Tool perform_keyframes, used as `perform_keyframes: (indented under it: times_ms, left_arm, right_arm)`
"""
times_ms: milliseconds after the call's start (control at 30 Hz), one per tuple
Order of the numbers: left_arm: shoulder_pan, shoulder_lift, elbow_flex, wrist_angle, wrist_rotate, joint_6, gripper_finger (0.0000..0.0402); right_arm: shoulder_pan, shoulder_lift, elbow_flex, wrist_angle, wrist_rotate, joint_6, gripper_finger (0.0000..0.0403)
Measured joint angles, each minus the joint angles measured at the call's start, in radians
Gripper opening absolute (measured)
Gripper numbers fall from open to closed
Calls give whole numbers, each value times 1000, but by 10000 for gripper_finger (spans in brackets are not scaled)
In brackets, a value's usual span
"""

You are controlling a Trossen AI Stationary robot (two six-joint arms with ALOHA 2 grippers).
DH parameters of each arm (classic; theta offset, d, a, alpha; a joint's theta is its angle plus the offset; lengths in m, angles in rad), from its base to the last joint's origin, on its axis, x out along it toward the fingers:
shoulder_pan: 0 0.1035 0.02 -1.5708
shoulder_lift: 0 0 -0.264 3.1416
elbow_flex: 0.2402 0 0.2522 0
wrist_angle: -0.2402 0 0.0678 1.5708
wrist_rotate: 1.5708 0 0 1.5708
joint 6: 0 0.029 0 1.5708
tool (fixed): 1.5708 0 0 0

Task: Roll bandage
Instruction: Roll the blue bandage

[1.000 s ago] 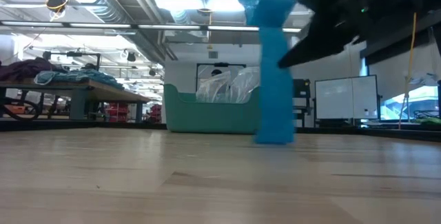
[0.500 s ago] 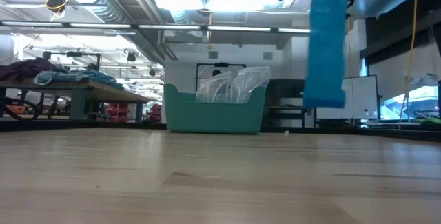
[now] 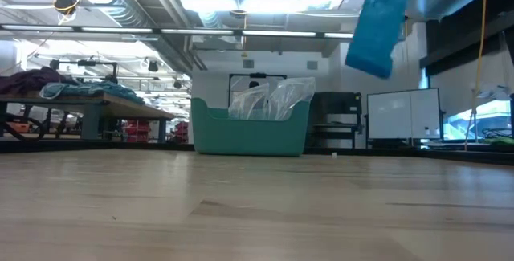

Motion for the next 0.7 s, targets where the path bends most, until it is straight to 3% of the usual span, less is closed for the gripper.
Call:
perform_keyframes:
  times_ms: [167,300,400,533,700]
  left_arm:
    - [-40,1,0,-133,2,-167,12]
    - [-46,1,0,-118,-7,-193,5]
    - [-43,1,0,27,-40,-58,8]
    - [-14,1,0,353,-65,253,12]
    - [62,1,0,726,48,605,6]
  right_arm:
    - [0,-60,0,-5,8,0,2]
    - [2,-96,1,-62,92,18,5]
    - [2,-91,1,-145,216,53,13]
    - [2,-27,1,-255,404,90,38]
    - [2,72,1,-345,557,93,108]
